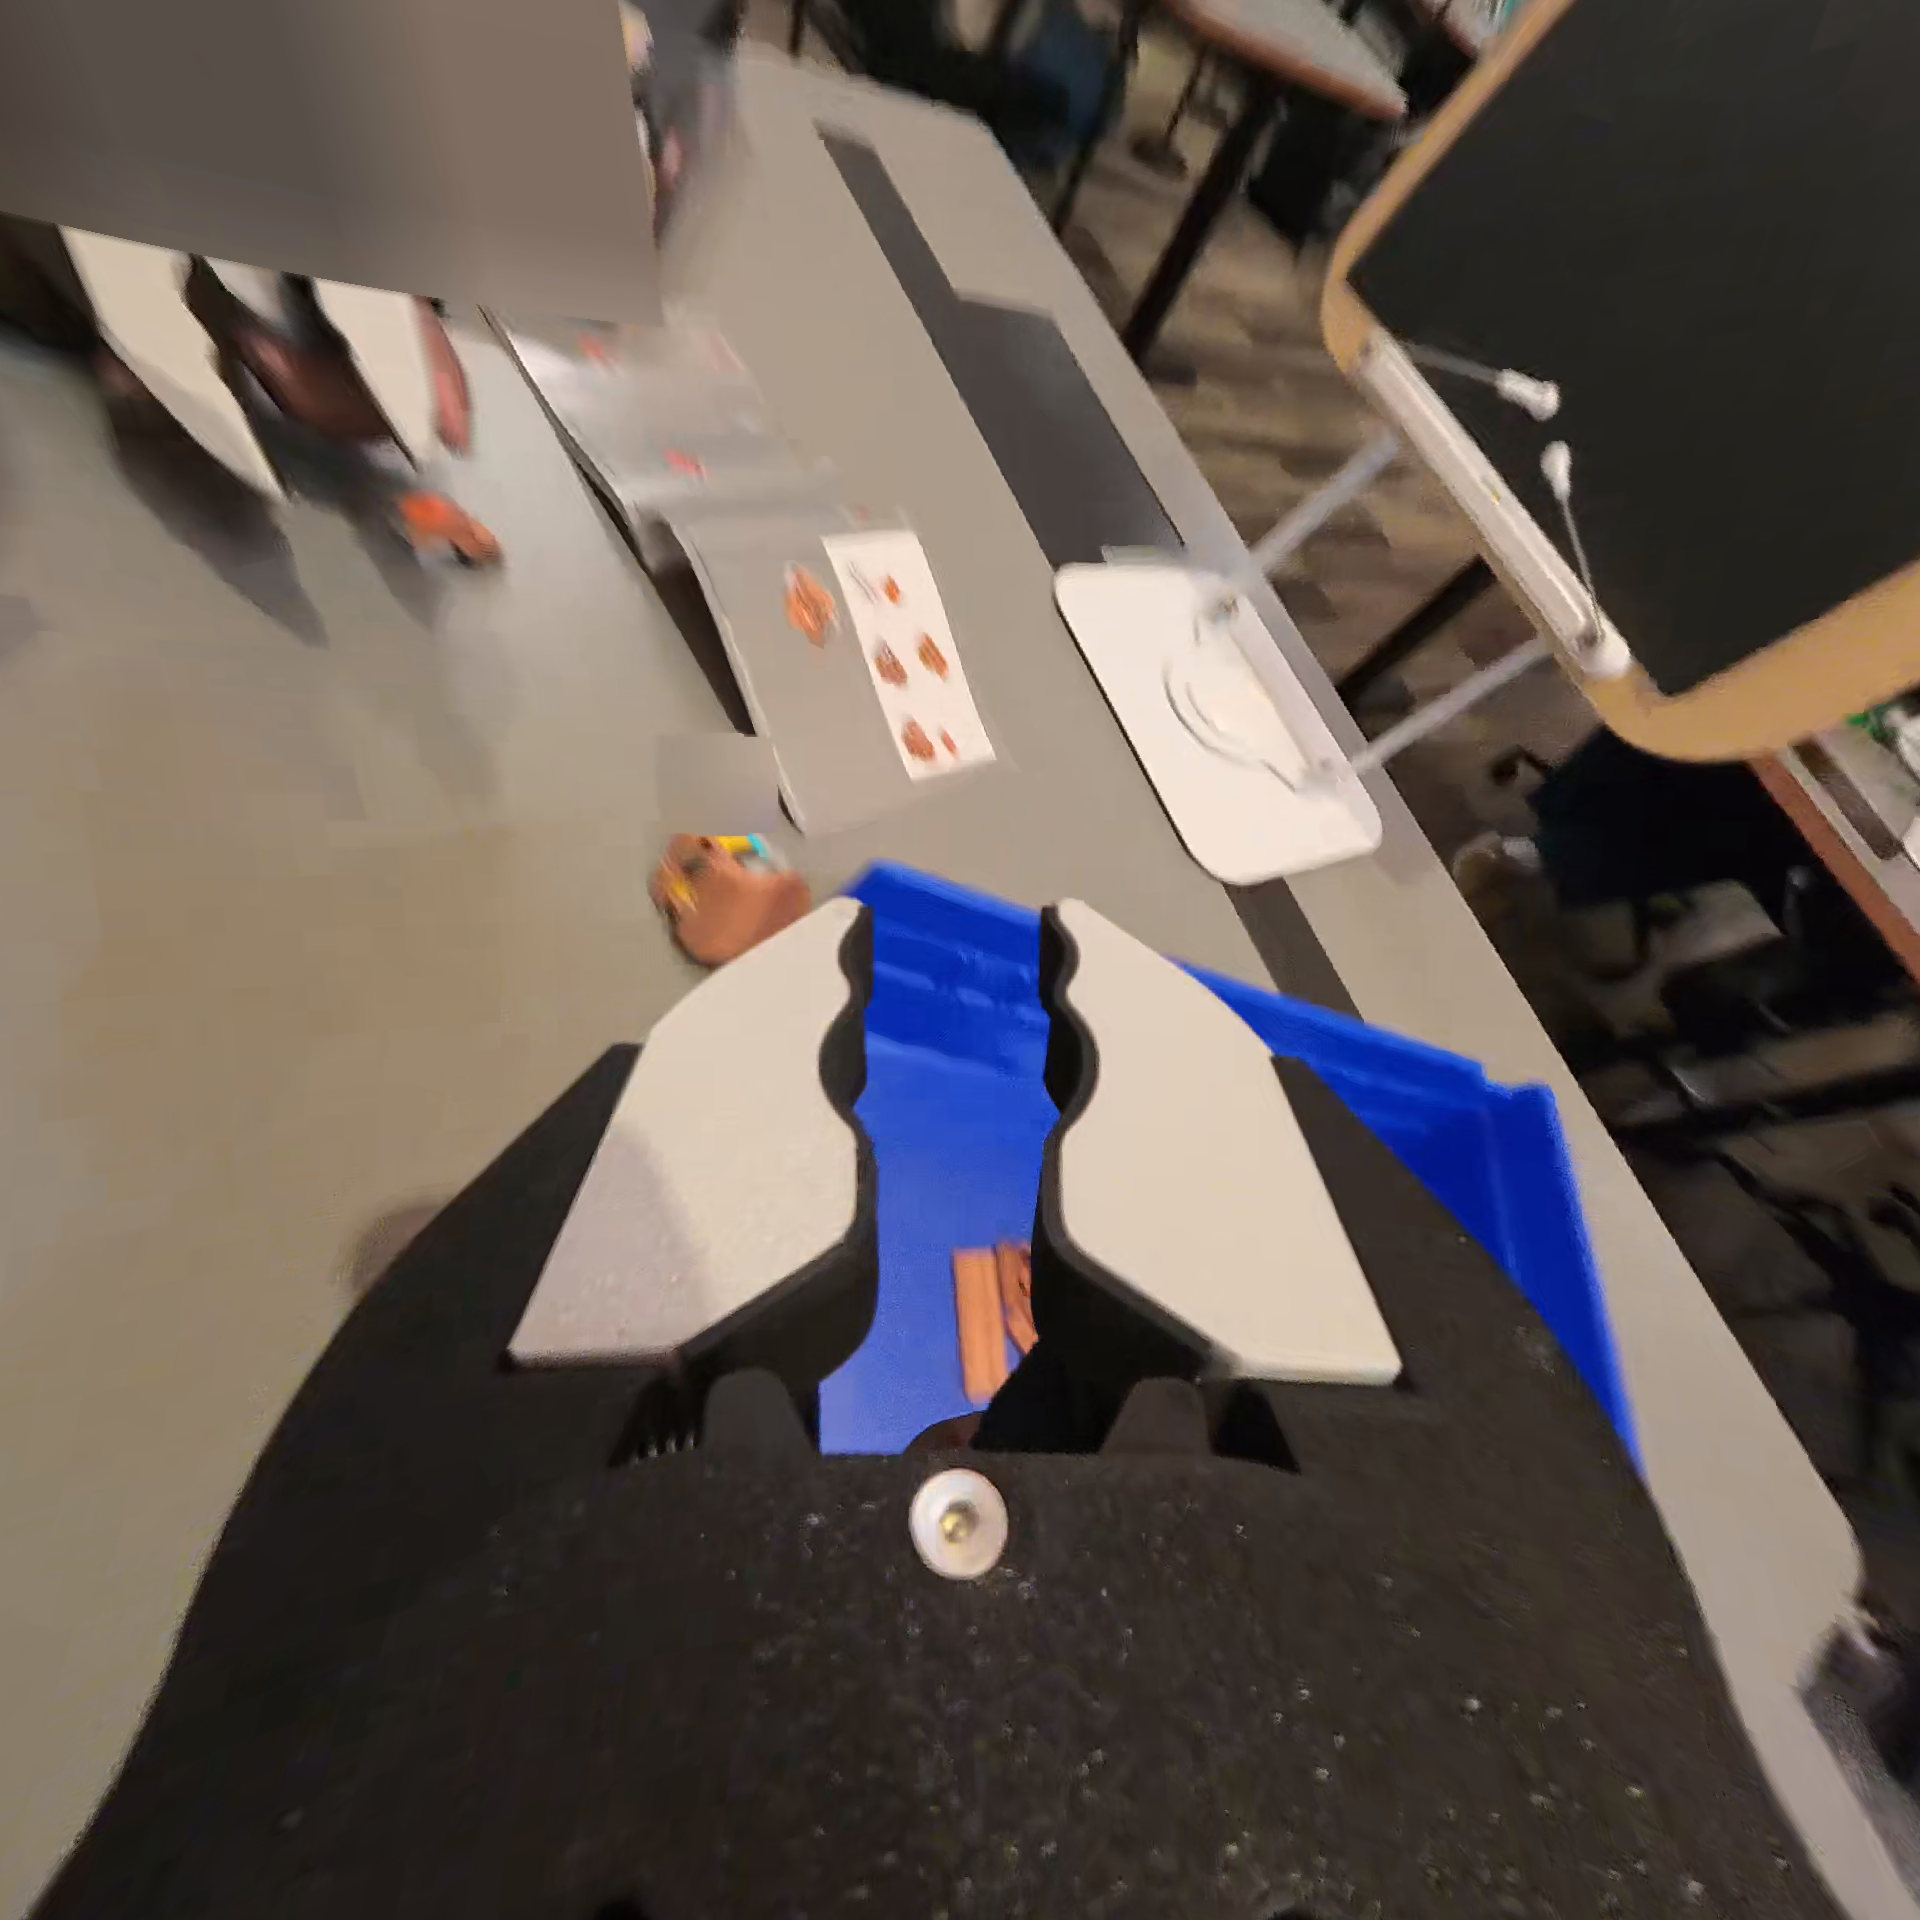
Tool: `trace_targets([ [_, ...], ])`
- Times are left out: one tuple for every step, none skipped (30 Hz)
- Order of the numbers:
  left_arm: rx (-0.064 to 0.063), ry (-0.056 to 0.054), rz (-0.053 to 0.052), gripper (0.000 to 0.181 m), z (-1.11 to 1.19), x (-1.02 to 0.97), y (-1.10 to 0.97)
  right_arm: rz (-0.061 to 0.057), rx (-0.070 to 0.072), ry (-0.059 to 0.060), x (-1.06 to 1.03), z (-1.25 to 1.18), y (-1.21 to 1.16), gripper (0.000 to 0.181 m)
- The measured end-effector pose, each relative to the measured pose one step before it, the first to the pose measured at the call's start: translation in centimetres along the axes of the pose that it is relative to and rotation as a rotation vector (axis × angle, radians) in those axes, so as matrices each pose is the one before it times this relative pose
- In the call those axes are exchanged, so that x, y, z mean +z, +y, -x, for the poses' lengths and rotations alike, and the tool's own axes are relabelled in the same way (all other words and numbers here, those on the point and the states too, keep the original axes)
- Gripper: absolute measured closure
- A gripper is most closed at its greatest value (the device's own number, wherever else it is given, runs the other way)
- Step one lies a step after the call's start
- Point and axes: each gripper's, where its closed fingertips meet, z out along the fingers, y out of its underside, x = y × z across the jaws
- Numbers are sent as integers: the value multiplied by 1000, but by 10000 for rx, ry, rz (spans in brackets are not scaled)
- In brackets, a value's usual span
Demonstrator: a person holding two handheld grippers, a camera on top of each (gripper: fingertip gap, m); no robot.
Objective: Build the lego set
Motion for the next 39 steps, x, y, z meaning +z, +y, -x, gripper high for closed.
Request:
trace_targets([
  [16,-12,-65,147,0,-21,-121,434,-94,11,-390,-614,1140,151],
  [10,9,-43,147,-32,2,-48,415,-98,16,-201,-455,1124,151],
  [-10,38,-2,147,-64,31,43,361,-112,4,-52,-290,1046,151],
  [-22,50,17,147,-71,54,97,296,-103,-26,66,-117,908,151],
  [-19,50,12,148,-101,72,100,237,-76,-14,123,-55,753,151],
  [-7,60,0,148,-140,112,68,150,-50,41,144,-68,558,151],
  [-4,61,3,148,-165,120,53,32,-19,49,88,-31,332,150],
  [-38,37,-22,148,-132,158,1,-67,20,22,18,65,151,150],
  [-70,58,-16,147,-172,186,-5,-125,41,19,-50,122,30,150],
  [-50,67,12,147,-206,215,23,-173,26,50,-133,165,-61,150],
  [0,37,60,147,-205,250,75,-224,7,98,-179,198,-175,149],
  [28,19,77,145,-216,318,65,-245,10,113,-223,263,-260,148],
  [33,-7,38,143,-202,356,-8,-245,14,85,-215,396,-297,146],
  [18,1,25,140,-214,426,-49,-247,-3,45,-198,563,-345,145],
  [-3,10,24,138,-202,459,-70,-242,-23,5,-162,712,-374,143],
  [6,4,-6,137,-196,475,-101,-211,-45,-14,-117,798,-351,143],
  [10,-36,-12,137,-126,491,-86,-169,-65,-21,-83,856,-314,144],
  [8,-57,51,137,-61,477,-32,-149,-66,-46,-71,872,-262,144],
  [-15,-81,35,137,12,458,-85,-173,-43,-75,-79,866,-249,145],
  [-85,-82,-39,138,67,427,-178,-211,1,-116,-111,850,-249,148],
  [-158,-100,-74,138,130,422,-243,-255,50,-152,-134,816,-226,150],
  [-196,-52,-60,139,77,404,-212,-293,92,-167,-170,748,-205,153],
  [-162,-67,-74,140,76,398,-236,-312,127,-159,-193,656,-174,155],
  [-113,-109,-74,141,93,377,-213,-290,149,-131,-190,528,-74,157],
  [-71,-88,-52,142,54,367,-180,-204,139,-94,-147,396,78,158],
  [-35,-73,-14,143,7,369,-154,-71,95,-58,-92,282,293,158],
  [9,-88,1,143,16,349,-161,33,43,-35,-62,192,439,158],
  [48,-100,-12,143,5,345,-206,54,19,-37,-57,171,462,158],
  [67,-97,-32,143,-10,312,-271,33,26,-61,-83,207,395,158],
  [72,-111,-55,143,-14,296,-302,11,23,-80,-98,256,336,158],
  [54,-93,-70,143,-26,287,-282,-13,16,-91,-116,299,285,158],
  [16,-67,-67,144,-53,295,-209,-37,35,-111,-121,328,268,158],
  [-19,-47,-53,144,-49,305,-157,-54,69,-126,-131,362,259,159],
  [-50,-45,-59,144,-33,303,-113,-56,98,-130,-111,355,294,159],
  [-90,-31,-90,145,-29,311,-107,-45,115,-134,-117,359,333,160],
  [-121,7,-69,145,-68,322,-84,-38,122,-132,-121,354,355,160],
  [-104,23,-41,145,-73,337,-60,-50,126,-120,-131,316,356,160],
  [-69,6,-65,145,-38,338,-79,-77,135,-106,-150,268,322,160],
  [-70,0,-81,145,-3,329,-71,-98,160,-81,-147,184,292,160],
])
